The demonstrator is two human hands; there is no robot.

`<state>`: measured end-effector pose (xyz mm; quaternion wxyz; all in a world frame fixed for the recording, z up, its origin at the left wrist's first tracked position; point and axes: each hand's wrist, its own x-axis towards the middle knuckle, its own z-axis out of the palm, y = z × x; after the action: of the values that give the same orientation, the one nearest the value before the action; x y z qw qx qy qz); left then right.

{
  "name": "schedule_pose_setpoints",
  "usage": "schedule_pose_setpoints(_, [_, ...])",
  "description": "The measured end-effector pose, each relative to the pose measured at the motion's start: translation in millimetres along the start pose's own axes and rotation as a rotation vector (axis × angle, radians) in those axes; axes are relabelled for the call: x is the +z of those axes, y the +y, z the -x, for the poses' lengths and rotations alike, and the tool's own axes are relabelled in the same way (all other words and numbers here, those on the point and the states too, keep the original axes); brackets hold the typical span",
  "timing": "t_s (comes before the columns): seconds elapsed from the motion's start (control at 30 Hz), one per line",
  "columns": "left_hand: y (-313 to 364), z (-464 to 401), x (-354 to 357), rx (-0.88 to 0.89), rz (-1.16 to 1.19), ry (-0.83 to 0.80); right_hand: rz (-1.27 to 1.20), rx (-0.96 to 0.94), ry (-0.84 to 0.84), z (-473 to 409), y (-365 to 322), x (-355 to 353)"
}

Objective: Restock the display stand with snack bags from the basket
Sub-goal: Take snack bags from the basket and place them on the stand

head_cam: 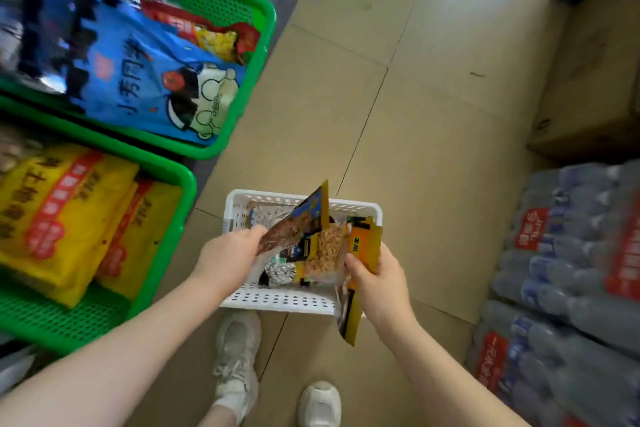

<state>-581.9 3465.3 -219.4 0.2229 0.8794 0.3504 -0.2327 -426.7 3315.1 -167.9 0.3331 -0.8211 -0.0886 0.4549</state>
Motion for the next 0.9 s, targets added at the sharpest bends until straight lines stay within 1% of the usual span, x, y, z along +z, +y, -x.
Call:
schedule_pose_setpoints(0.1, [6, 63, -50, -0.135, 0.116, 0.080, 0.017, -0.083, -0.058, 46, -57, -39])
schedule_pose_setpoints(0.2, [11, 135, -106, -0.234, 0.204, 0.144, 0.180, -0.261, -0.235, 101, -113, -70])
schedule_pose_setpoints(0.33, [20, 257, -191, -0.366, 0.226, 0.294, 0.297, -0.480, -0.346, 195, -194, -89])
schedule_pose_setpoints(0.4, [21, 324, -230, -0.435, 0.210, 0.390, 0.441, -0.649, -0.400, 243, -232, -88])
schedule_pose_setpoints(0.47, [16, 394, -260, -0.460, 0.186, 0.491, 0.621, -0.901, -0.447, 293, -266, -79])
schedule_pose_setpoints(0.53, [9, 462, -281, -0.467, 0.173, 0.630, 0.730, -1.166, -0.497, 342, -294, -60])
schedule_pose_setpoints(0.57, [7, 495, -288, -0.482, 0.167, 0.737, 0.782, -1.278, -0.495, 366, -305, -47])
schedule_pose_setpoints(0.6, [6, 527, -292, -0.511, 0.156, 0.849, 0.839, -1.388, -0.442, 388, -315, -33])
schedule_pose_setpoints(0.67, [1, 585, -296, -0.598, 0.112, 1.024, 0.872, -1.637, -0.213, 429, -337, -3])
schedule_pose_setpoints(0.7, [-2, 611, -297, -0.643, 0.080, 1.068, 0.843, -1.739, -0.108, 449, -349, 12])
schedule_pose_setpoints(0.73, [-5, 634, -298, -0.689, 0.045, 1.111, 0.815, -1.805, -0.047, 471, -361, 26])
schedule_pose_setpoints(0.8, [-15, 678, -302, -0.790, 0.022, 1.167, 0.718, -1.941, -0.009, 515, -387, 55])
schedule_pose_setpoints(0.83, [-24, 701, -304, -0.840, 0.005, 1.217, 0.646, -2.010, -0.017, 538, -400, 70])
schedule_pose_setpoints(0.9, [-42, 749, -311, -0.882, -0.076, 1.351, 0.535, -2.118, -0.024, 587, -424, 97])
